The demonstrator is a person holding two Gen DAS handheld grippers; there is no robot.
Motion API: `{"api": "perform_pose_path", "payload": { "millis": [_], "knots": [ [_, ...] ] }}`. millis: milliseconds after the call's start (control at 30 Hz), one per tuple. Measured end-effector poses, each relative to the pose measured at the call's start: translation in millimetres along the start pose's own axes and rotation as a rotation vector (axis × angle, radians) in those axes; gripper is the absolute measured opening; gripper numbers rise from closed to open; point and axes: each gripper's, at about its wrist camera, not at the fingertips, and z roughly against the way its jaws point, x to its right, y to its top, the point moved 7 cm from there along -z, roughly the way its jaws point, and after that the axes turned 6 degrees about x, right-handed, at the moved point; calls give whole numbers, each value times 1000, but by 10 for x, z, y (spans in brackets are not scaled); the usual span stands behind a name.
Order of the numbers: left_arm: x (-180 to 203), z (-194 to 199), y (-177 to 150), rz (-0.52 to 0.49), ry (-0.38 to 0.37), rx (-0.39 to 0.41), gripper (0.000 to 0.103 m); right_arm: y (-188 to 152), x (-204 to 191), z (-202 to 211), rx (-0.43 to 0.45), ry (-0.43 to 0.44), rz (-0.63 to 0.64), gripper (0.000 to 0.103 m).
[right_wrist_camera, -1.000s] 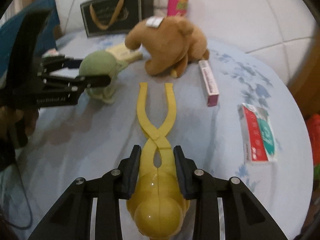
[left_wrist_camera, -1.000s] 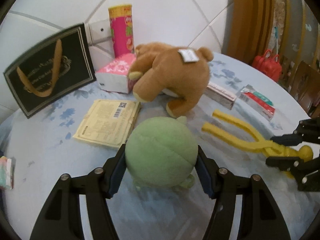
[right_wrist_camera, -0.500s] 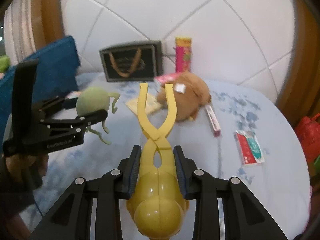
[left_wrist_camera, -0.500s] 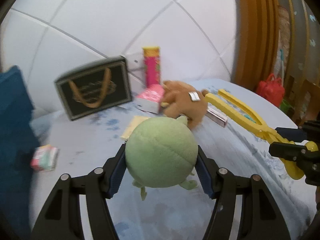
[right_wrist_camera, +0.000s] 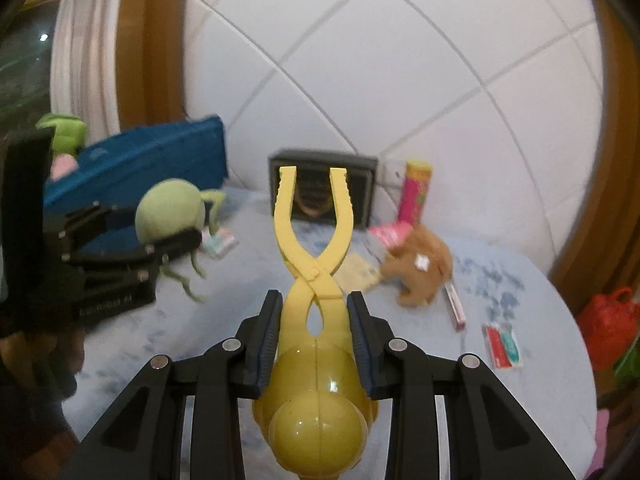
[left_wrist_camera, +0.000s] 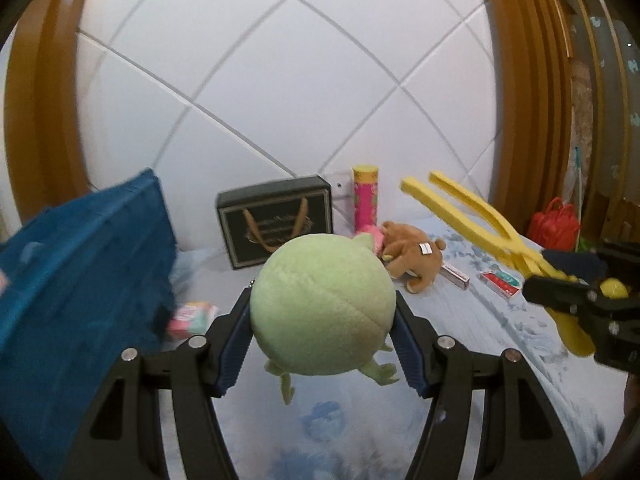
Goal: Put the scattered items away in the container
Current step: 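Lift the green plush and yellow duck clip and carry both toward the blue crate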
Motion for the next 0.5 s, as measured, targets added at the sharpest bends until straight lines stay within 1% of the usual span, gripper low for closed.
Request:
{"api": "perform_pose_path", "payload": {
  "millis": [167,300,400,500],
  "knots": [
    [-471,655,138,-4,27,53,63,331,-596,203,67,34,10,32],
    [-856,1127,249,-16,64,88,63,561,-1218,304,111,95,15,32],
    [-1175,1445,334,-12,115,114,63,726,-1631,323,139,151,32,32],
    [-1512,1661,407,16,175,132,64,934,-2068,306,159,222,52,32]
  ]
}}
